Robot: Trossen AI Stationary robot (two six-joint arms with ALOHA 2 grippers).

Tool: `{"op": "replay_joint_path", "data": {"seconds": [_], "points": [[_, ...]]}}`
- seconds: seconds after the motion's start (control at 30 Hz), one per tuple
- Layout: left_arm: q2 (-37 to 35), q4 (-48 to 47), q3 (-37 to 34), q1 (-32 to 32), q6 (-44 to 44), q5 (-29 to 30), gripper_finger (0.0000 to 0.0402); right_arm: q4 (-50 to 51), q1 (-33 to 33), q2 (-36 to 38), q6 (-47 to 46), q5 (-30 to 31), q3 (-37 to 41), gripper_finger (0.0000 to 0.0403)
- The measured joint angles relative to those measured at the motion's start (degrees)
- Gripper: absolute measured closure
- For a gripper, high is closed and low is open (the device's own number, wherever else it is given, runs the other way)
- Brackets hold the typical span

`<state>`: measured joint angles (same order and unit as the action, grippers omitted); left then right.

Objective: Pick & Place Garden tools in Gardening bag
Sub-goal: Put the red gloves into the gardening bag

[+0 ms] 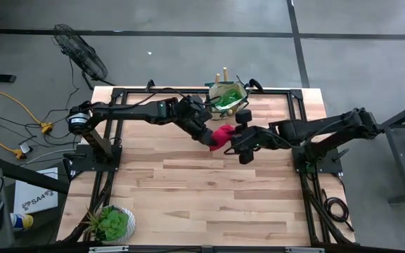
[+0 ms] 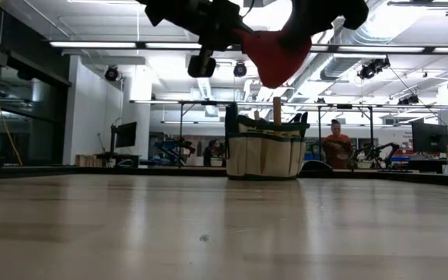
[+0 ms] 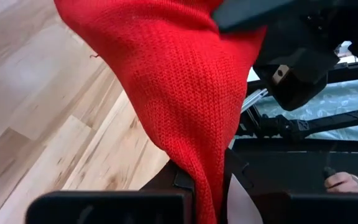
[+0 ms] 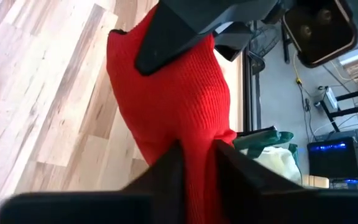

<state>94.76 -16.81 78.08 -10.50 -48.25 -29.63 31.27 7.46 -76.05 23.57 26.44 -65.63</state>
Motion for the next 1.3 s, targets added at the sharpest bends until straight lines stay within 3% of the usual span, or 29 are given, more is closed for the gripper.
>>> {"op": "replay_joint_path", "data": {"seconds": [0.1,0.17,0.5,0.77,0.93,1.3], "points": [[0.0,0.5,0.0,0.0,0.2,0.1,0.0375,0.4,0.0,0.0,-0.2,-0.1,0.0,0.0376],[0.0,0.5,0.0,0.0,1.8,0.2,0.0370,0.9,0.0,0.0,-0.9,-0.1,0.0,0.0388],[-0.3,0.4,0.0,-0.6,8.9,-0.9,0.0364,2.5,0.0,0.1,-6.9,-0.1,0.0,0.0395],[-3.6,-0.9,-0.1,-1.8,14.0,6.0,0.0362,5.2,-0.1,0.6,-11.2,0.7,-0.2,0.0397],[-4.0,-0.2,-0.1,-1.8,20.1,2.8,0.0359,5.3,-0.4,1.9,-13.5,-0.2,-0.2,0.0397],[-8.0,-4.0,0.0,-5.0,24.3,2.1,0.0280,10.4,-3.0,2.5,-18.2,-1.3,0.2,0.0398]]}}
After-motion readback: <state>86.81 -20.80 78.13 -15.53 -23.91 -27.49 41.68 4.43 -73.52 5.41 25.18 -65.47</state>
